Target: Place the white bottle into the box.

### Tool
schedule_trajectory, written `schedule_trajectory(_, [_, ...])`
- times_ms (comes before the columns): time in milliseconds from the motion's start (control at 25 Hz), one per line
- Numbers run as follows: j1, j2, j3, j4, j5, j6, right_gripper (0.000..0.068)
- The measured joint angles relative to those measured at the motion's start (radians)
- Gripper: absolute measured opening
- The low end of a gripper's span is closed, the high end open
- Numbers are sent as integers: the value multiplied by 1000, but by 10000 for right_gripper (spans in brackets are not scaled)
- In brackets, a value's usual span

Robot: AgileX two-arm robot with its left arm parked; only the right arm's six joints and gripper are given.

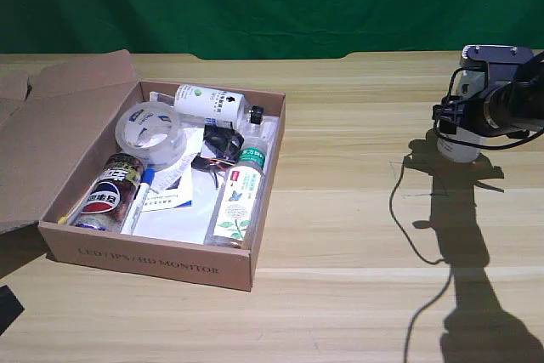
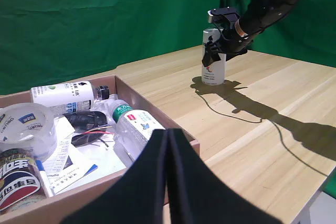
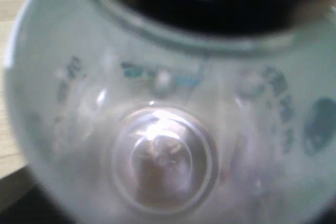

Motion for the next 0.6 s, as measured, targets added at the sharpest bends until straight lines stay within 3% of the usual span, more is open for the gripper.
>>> schedule_trajectory(280, [0,30,-23,-25,9,3,611])
schedule_trajectory(600, [1,30,-24,-123,5,11,529])
